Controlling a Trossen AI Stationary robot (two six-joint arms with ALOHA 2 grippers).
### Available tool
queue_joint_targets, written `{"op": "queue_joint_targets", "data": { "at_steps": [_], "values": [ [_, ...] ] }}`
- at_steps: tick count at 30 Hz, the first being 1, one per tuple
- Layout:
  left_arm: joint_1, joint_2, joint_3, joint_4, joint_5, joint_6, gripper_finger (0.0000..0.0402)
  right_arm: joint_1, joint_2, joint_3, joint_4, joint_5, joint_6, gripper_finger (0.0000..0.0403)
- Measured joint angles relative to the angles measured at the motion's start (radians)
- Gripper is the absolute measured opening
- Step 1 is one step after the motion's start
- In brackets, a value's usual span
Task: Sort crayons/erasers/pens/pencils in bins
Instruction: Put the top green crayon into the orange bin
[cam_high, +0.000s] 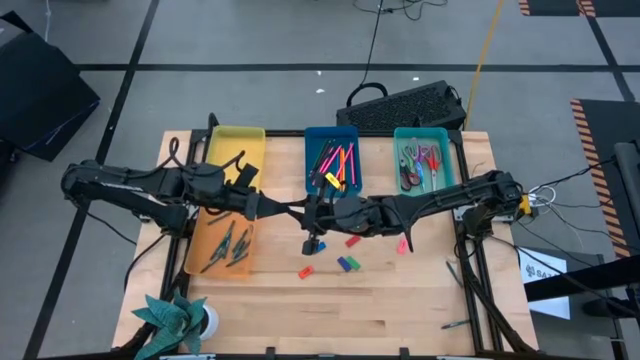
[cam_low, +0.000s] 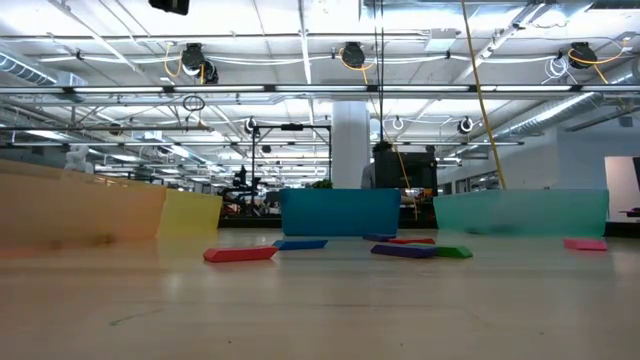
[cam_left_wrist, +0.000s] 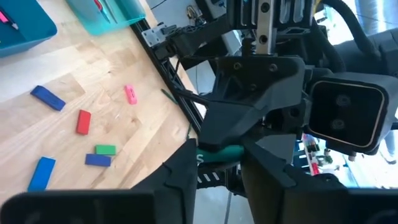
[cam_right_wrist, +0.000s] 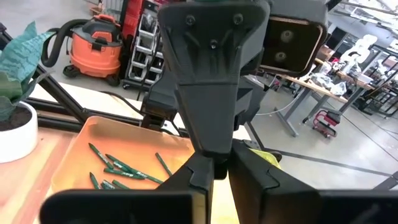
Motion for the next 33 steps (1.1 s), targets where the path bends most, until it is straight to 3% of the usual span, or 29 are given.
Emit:
{"op": "queue_joint_targets", "data": {
  "at_steps": [4,8,16,21,25,28,30,33],
  "values": [
    [0.0,0.001,-0.001,0.002,-0.009,0.027,0.0121,0.009,0.0,0.0,-0.004,0.002,0.002,0.0062],
    [-0.001,0.001,-0.001,0.016,-0.04,0.054,0.0105,0.031,-0.019,0.0,-0.028,0.023,0.028,0.0105],
    [-0.009,-0.001,0.0,-0.047,-0.071,0.075,0.0111,0.098,-0.108,-0.001,-0.265,0.055,0.133,0.0183],
    [-0.088,0.0,0.0,-0.375,-0.082,0.071,0.0107,0.12,-0.141,-0.001,-0.468,0.071,0.217,0.02],
    [-0.159,0.012,-0.002,-0.816,-0.151,-0.049,0.0104,0.123,-0.142,-0.001,-0.686,0.078,0.304,0.02],
    [-0.2,0.018,-0.048,-1.056,-0.154,-0.159,0.0112,0.143,-0.142,-0.001,-0.766,0.078,0.33,0.02],
    [-0.223,0.016,-0.108,-1.115,-0.113,-0.211,0.0113,0.167,-0.142,-0.001,-0.794,0.077,0.331,0.0198],
    [-0.252,0.019,-0.214,-1.055,-0.063,-0.228,0.0107,0.208,-0.13,-0.001,-0.857,0.074,0.362,0.0192]
  ]
}}
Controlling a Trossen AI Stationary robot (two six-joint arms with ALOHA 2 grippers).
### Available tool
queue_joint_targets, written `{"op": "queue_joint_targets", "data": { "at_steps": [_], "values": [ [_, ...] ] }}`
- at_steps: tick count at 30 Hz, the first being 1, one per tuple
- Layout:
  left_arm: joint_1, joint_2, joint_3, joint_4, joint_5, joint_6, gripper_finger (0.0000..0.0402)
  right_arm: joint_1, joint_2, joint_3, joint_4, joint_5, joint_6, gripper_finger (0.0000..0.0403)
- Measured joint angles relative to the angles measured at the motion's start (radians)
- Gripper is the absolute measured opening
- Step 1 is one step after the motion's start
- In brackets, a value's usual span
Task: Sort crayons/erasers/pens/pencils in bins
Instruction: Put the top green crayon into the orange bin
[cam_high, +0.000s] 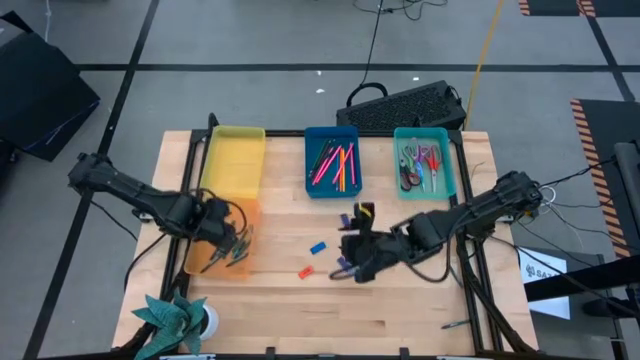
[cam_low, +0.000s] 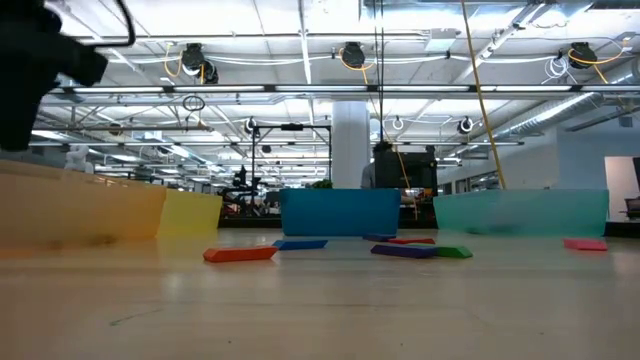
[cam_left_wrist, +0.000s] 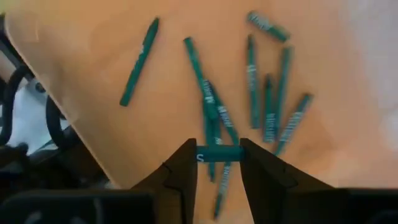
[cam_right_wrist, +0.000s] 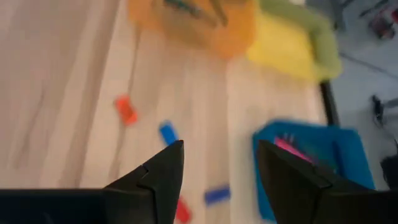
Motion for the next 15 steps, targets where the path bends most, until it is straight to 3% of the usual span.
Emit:
{"op": "queue_joint_targets", "data": {
  "at_steps": [3,5,9,15],
  "values": [
    [-0.009,0.013,-0.088,0.091,-0.002,-0.004,0.0107,0.031,0.021,0.0,-0.137,-0.031,0.137,0.0192],
    [-0.003,0.048,-0.077,0.083,-0.032,-0.025,0.0118,0.032,0.031,0.0,-0.237,-0.109,0.301,0.0199],
    [0.026,0.083,-0.07,0.095,-0.061,0.004,0.0163,-0.001,0.033,-0.001,-0.374,-0.279,0.583,0.0223],
    [0.094,0.108,-0.07,0.092,-0.027,0.127,0.0236,-0.011,0.033,-0.104,-0.49,-0.458,0.84,0.0249]
  ]
}}
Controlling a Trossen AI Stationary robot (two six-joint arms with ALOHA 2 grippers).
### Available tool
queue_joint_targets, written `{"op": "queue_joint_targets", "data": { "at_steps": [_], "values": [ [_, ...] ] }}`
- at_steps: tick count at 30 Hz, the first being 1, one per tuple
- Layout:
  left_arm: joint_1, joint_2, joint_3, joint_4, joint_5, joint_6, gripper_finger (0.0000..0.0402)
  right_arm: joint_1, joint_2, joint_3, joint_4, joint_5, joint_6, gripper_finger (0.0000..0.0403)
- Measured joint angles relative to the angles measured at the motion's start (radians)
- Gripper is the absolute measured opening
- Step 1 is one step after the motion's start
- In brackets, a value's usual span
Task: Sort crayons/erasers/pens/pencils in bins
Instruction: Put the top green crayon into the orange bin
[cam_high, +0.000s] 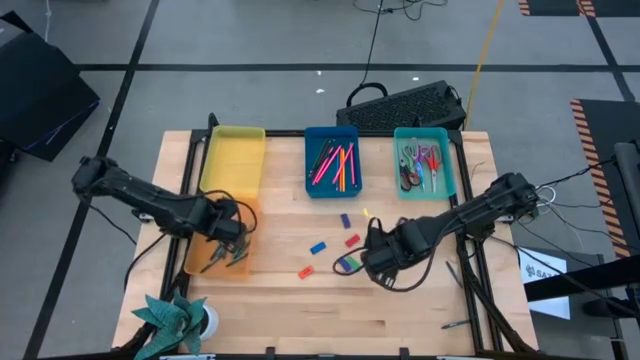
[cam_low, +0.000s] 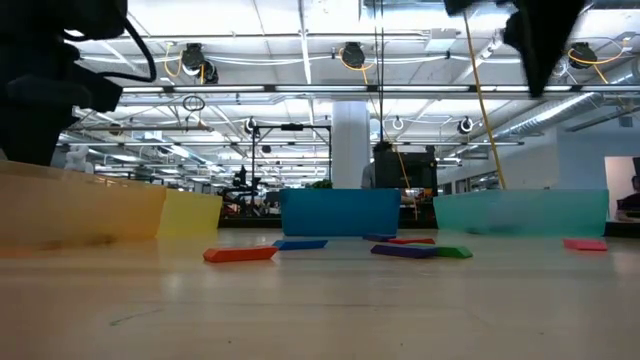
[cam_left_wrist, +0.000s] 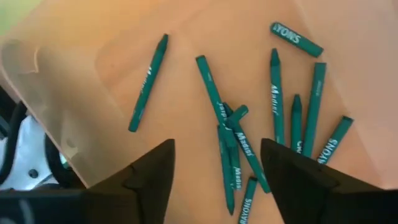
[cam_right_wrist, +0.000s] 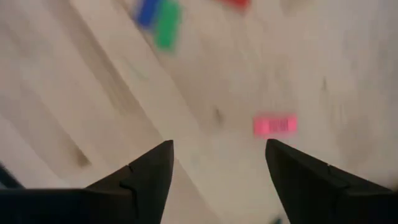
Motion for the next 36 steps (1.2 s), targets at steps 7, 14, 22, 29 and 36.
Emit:
{"op": "queue_joint_targets", "data": {
  "at_steps": [7,14,22,29,36],
  "values": [
    [0.034,-0.055,0.068,-0.034,-0.002,0.051,0.0262,0.007,0.001,-0.215,-0.022,-0.236,0.149,0.0234],
    [0.018,-0.136,0.197,0.01,-0.167,0.106,0.0243,0.001,0.0,-0.447,-0.033,-0.525,0.068,0.0216],
    [0.018,-0.161,0.207,0.08,-0.218,0.17,0.0225,-0.068,-0.005,-0.685,0.102,-0.586,-0.094,0.0212],
    [0.018,-0.161,0.207,0.08,-0.199,0.139,0.0224,-0.082,-0.005,-0.826,0.218,-0.591,-0.094,0.0212],
    [0.018,-0.158,0.207,0.084,-0.2,0.138,0.0212,-0.081,-0.007,-0.919,0.4,-0.726,-0.066,0.0183]
  ]
}}
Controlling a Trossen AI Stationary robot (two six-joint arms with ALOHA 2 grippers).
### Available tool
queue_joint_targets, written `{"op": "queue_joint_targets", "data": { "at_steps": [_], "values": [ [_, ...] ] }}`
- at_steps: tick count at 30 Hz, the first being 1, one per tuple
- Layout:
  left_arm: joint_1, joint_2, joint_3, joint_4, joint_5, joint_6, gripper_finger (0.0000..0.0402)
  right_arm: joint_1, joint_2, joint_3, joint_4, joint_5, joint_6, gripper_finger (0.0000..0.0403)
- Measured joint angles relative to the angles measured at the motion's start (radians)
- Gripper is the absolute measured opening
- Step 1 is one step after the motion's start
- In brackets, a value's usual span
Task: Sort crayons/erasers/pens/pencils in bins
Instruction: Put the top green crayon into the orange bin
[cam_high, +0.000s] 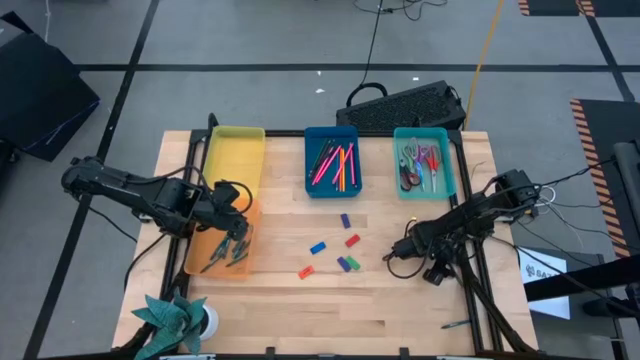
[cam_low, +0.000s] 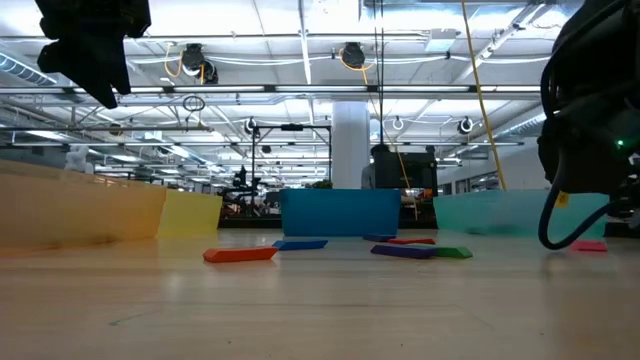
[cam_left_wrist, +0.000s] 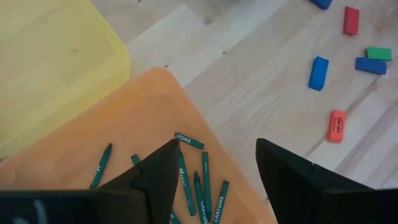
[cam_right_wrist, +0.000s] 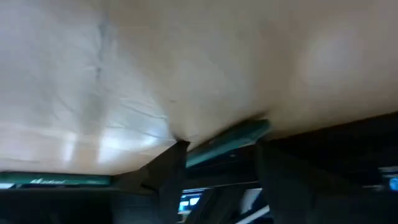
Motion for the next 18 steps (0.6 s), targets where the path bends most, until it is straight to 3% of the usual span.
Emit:
{"op": "queue_joint_targets", "data": {
  "at_steps": [7,11,18],
  "values": [
    [0.0,-0.007,0.0,-0.005,-0.092,0.053,0.0179,0.006,0.0,0.002,0.044,-0.018,0.138,0.0109],
    [0.0,-0.08,-0.001,0.014,-0.136,0.106,0.0162,0.034,0.0,0.016,0.061,-0.004,0.212,0.0079],
    [0.0,-0.274,0.0,0.256,-0.177,0.318,0.0172,0.088,0.002,0.08,0.039,0.049,0.249,0.0028]
  ]
}}
